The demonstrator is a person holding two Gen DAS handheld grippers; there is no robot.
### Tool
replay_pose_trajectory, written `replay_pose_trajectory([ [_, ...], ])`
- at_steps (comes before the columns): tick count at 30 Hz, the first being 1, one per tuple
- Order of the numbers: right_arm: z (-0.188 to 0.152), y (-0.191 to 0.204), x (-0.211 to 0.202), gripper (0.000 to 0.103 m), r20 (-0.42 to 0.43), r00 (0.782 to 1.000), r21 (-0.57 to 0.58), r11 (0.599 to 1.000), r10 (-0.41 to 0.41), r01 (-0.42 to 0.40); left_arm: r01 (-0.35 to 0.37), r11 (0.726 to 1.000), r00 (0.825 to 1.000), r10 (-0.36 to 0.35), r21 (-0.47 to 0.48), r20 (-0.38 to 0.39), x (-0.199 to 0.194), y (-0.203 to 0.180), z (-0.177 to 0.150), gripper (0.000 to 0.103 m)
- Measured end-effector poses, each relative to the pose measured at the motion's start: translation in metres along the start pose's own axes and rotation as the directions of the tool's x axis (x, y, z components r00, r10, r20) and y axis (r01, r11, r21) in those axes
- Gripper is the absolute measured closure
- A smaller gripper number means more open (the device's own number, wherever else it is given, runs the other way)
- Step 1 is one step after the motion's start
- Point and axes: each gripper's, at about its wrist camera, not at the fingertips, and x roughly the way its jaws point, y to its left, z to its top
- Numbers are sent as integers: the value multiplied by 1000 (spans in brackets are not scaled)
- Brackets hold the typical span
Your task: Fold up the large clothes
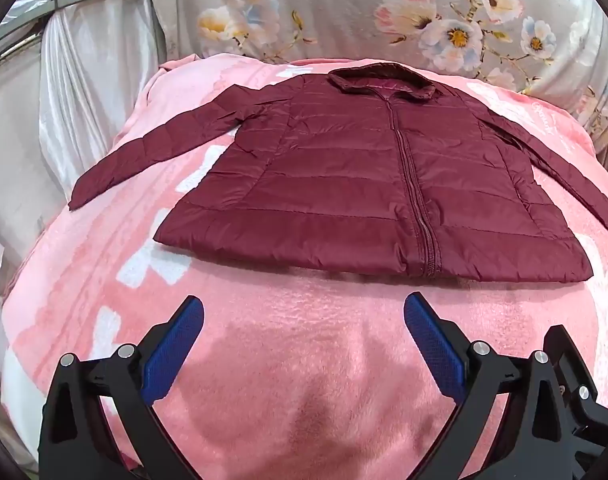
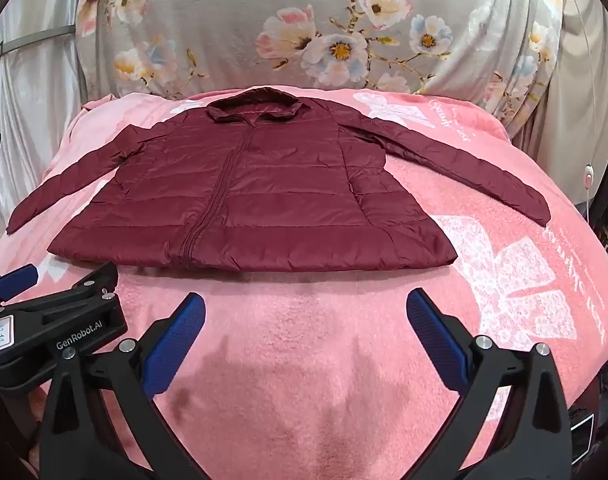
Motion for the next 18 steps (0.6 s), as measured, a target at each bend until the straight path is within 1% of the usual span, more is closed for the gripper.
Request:
replay_pose_trajectory([
  [8,-4,1,-5,5,-2,1000,19,1000,-3,3,13,999,1000,-12,35,-5,1,-6,-4,5],
  [9,-3,2,-7,5,-2,1000,19,1000,-10,10,-18,1000,1000,18,0,8,-8,-2,-3,5],
  [11,-2,2,-5,5,-2,1000,22,1000,-6,6,-22,1000,1000,22,2,11,-9,-3,-5,5],
  [12,-4,-5,-3,5,-2,1000,26,1000,2,-2,-23,1000,1000,23,3,11,-10,-3,-5,5],
  [18,-8,-6,-6,5,3,1000,32,999,7,-7,-37,999,999,37,9,13,-11,-4,-8,5],
])
